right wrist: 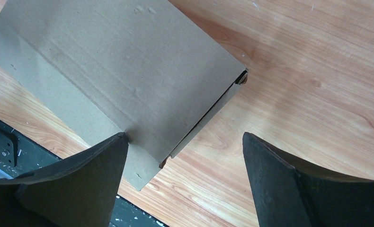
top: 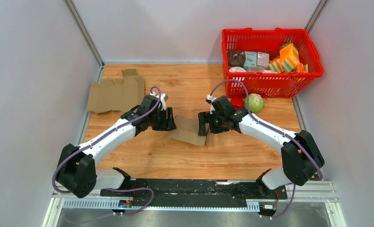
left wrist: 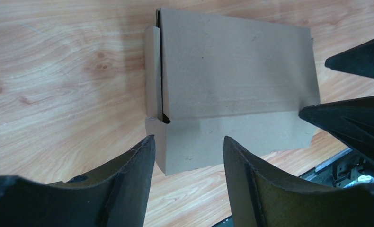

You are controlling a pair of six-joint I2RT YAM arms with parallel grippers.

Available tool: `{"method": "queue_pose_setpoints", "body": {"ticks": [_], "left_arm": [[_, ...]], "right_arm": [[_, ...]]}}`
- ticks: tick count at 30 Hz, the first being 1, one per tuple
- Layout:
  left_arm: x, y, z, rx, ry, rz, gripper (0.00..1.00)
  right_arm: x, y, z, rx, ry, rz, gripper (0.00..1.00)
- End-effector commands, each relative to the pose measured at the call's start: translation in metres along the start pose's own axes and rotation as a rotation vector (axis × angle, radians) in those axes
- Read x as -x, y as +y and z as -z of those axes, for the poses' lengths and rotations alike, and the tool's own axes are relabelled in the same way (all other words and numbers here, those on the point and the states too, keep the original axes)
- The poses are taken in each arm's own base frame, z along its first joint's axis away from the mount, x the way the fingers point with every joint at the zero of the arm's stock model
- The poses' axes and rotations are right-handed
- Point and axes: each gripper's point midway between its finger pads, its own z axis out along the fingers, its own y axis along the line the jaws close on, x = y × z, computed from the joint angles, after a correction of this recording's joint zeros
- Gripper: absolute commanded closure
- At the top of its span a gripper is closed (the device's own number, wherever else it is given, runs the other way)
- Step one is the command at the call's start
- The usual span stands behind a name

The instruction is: Fold the paper box

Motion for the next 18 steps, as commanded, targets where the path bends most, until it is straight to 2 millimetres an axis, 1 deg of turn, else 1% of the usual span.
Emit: {"method": "queue_pose_setpoints", "body": {"ticks": [1,2,4,5,6,7,8,9,10,11,12,13,14,15,16,17,18], "left_arm": [[0.01,-0.007,-0.004,-0.059,-0.055,-0.034,0.39],[0.007,-0.005,-0.005,-0.057,-0.051,-0.035,0.39],[0.005,-0.007,-0.005,-0.072,-0.046,-0.039,0.41],[0.003,-0.007,-0.004,-0.076,-0.04,-0.037,0.41],[0.004,-0.01,-0.003,-0.089,-0.049,-0.038,0.38],[0.004,-0.01,-0.001,-0.09,-0.058,-0.039,0.37],[0.003,-0.01,0.004,-0.093,-0.075,-0.035,0.35],[0.007,-0.009,0.006,-0.092,-0.103,-0.036,0.34],[0.006,-0.008,0.009,-0.086,-0.111,-0.035,0.34],[0.007,-0.007,0.013,-0.082,-0.123,-0.039,0.33],[0.003,-0.003,0.015,-0.061,-0.114,-0.036,0.33],[0.003,-0.003,0.019,-0.06,-0.118,-0.038,0.33],[0.002,-0.002,0.024,-0.059,-0.135,-0.043,0.33],[0.005,-0.005,0.028,-0.081,-0.168,-0.047,0.32],[0.006,-0.007,0.031,-0.104,-0.2,-0.05,0.32],[0.0,-0.007,0.035,-0.129,-0.234,-0.059,0.33],[0.005,-0.007,0.038,-0.128,-0.277,-0.065,0.35]], "right_arm": [[0.002,-0.002,0.004,-0.011,-0.011,0.03,0.06],[0.005,0.002,0.011,0.004,-0.034,0.027,0.06],[-0.001,0.003,0.017,0.022,-0.047,0.004,0.05],[0.002,0.01,0.03,0.056,-0.089,0.006,0.05],[0.003,0.016,0.033,0.091,-0.116,0.002,0.05],[-0.016,0.012,0.031,0.106,-0.096,0.005,0.05],[-0.015,0.016,0.043,0.132,-0.152,0.024,0.05],[-0.018,0.017,0.045,0.152,-0.18,0.024,0.04],[-0.033,0.014,0.041,0.163,-0.161,0.009,0.04],[-0.038,0.018,0.043,0.193,-0.159,-0.013,0.04],[-0.031,0.029,0.049,0.26,-0.207,-0.023,0.04],[-0.034,0.047,0.055,0.363,-0.191,-0.099,0.04],[-0.044,0.046,0.049,0.387,-0.182,-0.147,0.05],[-0.03,0.057,0.057,0.446,-0.263,-0.16,0.05],[-0.027,0.056,0.057,0.444,-0.286,-0.238,0.05],[-0.022,0.058,0.058,0.45,-0.318,-0.248,0.05],[-0.02,0.064,0.06,0.451,-0.331,-0.241,0.07]]}}
